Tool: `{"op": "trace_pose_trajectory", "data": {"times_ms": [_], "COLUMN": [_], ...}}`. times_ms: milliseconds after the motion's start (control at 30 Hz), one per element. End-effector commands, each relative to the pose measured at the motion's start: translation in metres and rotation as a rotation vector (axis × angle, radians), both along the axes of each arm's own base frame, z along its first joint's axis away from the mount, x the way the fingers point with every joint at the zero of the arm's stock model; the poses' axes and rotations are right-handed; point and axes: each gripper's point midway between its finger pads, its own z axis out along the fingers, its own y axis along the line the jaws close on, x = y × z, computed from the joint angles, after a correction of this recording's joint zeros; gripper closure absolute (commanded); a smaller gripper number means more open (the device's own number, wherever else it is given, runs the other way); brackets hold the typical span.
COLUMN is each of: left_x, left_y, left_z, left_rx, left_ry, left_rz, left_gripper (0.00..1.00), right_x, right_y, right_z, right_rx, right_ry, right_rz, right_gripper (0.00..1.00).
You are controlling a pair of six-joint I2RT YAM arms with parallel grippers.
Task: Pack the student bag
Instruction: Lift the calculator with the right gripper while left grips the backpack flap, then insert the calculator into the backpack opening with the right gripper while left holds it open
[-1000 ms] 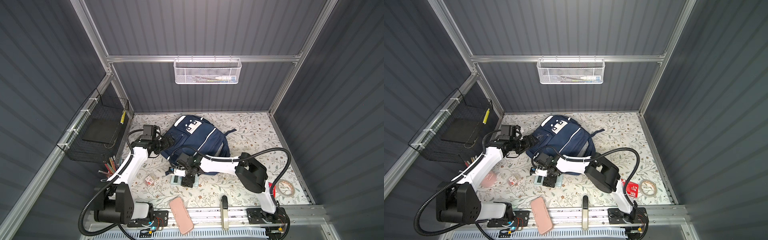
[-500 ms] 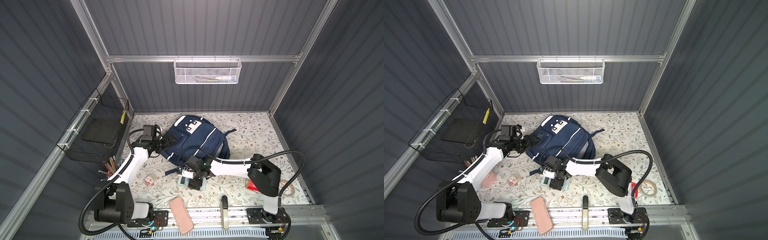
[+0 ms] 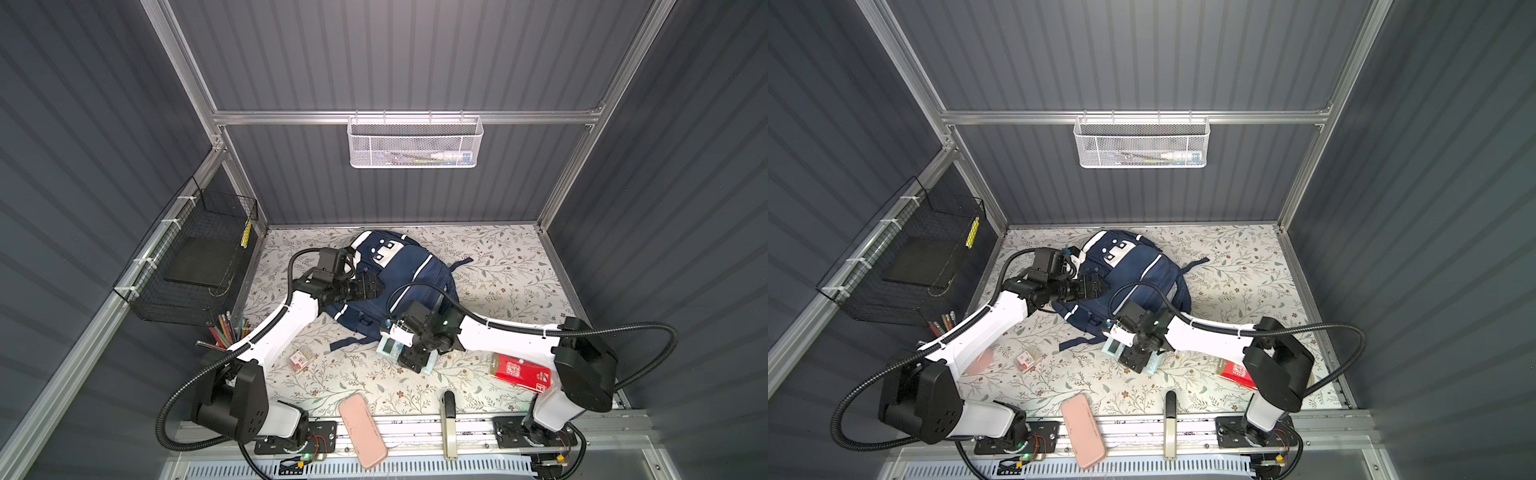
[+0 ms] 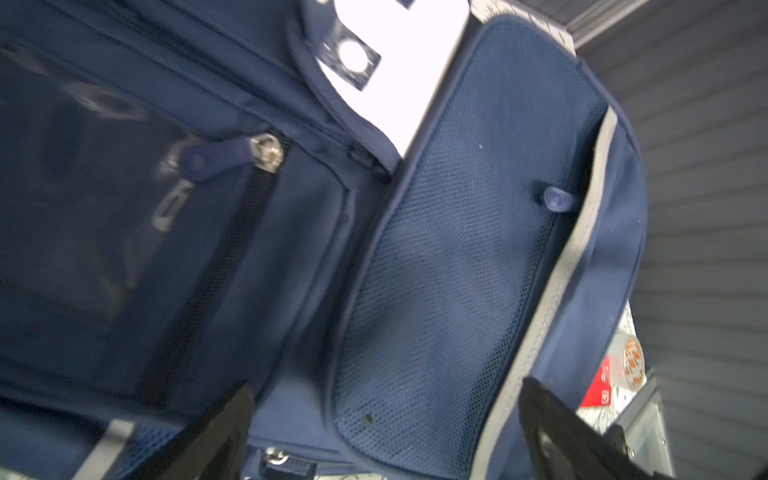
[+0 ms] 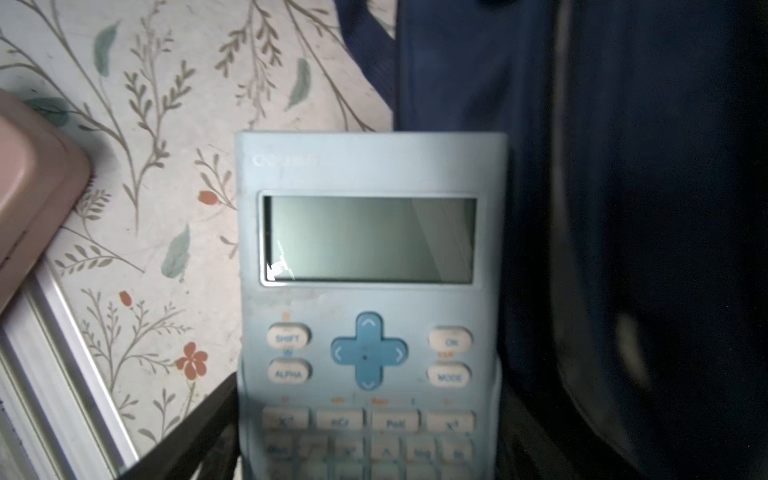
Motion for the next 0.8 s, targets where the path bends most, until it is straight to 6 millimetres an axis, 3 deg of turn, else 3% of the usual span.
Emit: {"op": "trace_pose_trajectory", "data": {"times_ms": [0,267,367,433,500,667,767], "left_x": [0.005,-0.011,-0.022,-0.035,-0.042,-0.047,-0.058], "left_y": [-0.016,-0.051,-0.076,-0.093,-0.098,-0.081,-0.084], "left_z": [0.007,0.003,0.002,-0.002,-0.004,0.001,0.014], "left_rx": [0.027,0.376,0.477,0.553,0.593,0.603,0.553], "left_ry": [-0.063,-0.235,-0.320,-0.356,-0.376,-0.383,-0.396], "left_rz": [-0.064,-0.173,-0.265,-0.351,-0.377,-0.321,-0.328], "left_gripper": [0.00,0.00,0.00,0.00,0.00,0.00,0.00], "right_x": [0.012,0.030,0.044,0.057,0.071,0.100,0.111], "right_y": [-0.032,-0.095,-0.109,-0.111,-0.110,-0.098,-0.087], "right_z": [0.011,0.022,0.023,0.024,0.027,0.034,0.040], "right_rx": [0.004,0.040,0.046,0.067,0.088,0.146,0.171], "right_ry": [-0.023,-0.045,-0.054,-0.061,-0.068,-0.089,-0.079], "right_rz": [-0.145,-0.382,-0.453,-0.487,-0.519,-0.550,-0.558], "right_gripper": [0.18,0.19,0.18,0.19,0.19,0.18,0.18]}}
